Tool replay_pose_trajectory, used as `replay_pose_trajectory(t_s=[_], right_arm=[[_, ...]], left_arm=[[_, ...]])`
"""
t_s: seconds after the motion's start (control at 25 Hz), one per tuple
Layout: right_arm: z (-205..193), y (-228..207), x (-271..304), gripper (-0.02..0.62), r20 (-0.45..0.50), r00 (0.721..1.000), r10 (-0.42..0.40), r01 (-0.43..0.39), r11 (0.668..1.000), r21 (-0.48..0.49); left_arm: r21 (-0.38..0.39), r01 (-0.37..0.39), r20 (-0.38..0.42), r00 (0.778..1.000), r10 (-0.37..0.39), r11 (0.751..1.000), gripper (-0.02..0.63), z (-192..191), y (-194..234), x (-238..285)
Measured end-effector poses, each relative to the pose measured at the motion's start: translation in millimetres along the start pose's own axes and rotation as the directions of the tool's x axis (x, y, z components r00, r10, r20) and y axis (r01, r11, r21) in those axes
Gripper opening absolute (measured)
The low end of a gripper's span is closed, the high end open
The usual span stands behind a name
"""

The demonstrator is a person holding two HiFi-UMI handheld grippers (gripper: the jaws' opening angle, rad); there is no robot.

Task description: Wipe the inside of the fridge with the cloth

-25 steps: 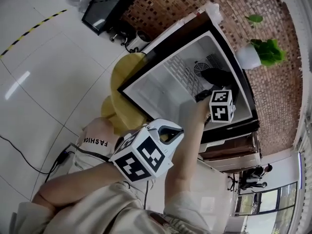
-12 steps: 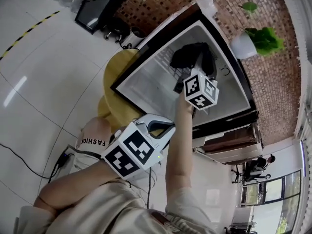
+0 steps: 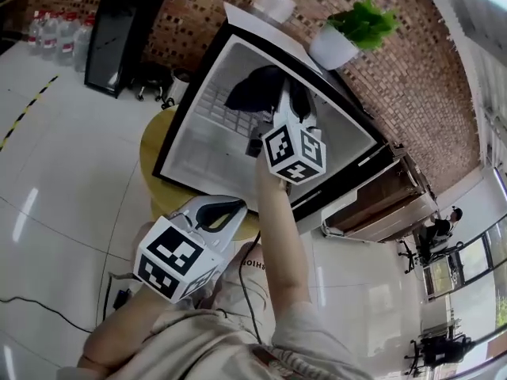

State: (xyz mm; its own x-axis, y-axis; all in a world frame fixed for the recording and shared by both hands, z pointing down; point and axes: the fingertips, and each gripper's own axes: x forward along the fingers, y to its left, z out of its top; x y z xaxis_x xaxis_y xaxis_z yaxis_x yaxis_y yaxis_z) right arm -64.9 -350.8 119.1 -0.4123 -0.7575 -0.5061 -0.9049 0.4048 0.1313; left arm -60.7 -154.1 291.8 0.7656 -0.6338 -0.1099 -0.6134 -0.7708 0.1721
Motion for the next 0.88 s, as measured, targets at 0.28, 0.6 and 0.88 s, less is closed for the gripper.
replay_pose_trajectory(t_s=[0.28,0.6,0.88], right_arm=[[15,-96,-55,0.081,-0.003,0.965,-0.264,0.263,0.961,0.080],[37,-128,-102,0.075,0.034,0.933,-0.359,0.352,0.927,0.128],[105,-30,-173,0.075,0.145,0.984,0.108,-0.092,0.989,-0.112]], left_arm=[[0.012,0.007,-0.002,1.000,-0.007,1.000,0.000,1,-6,0],[0.015,0.005,0.000,1.000,-0.005,1.000,0.000,-1,-8,1],[-0.147,0.157,0.078,0.986,-0.146,0.977,0.000,6,-10,-6]])
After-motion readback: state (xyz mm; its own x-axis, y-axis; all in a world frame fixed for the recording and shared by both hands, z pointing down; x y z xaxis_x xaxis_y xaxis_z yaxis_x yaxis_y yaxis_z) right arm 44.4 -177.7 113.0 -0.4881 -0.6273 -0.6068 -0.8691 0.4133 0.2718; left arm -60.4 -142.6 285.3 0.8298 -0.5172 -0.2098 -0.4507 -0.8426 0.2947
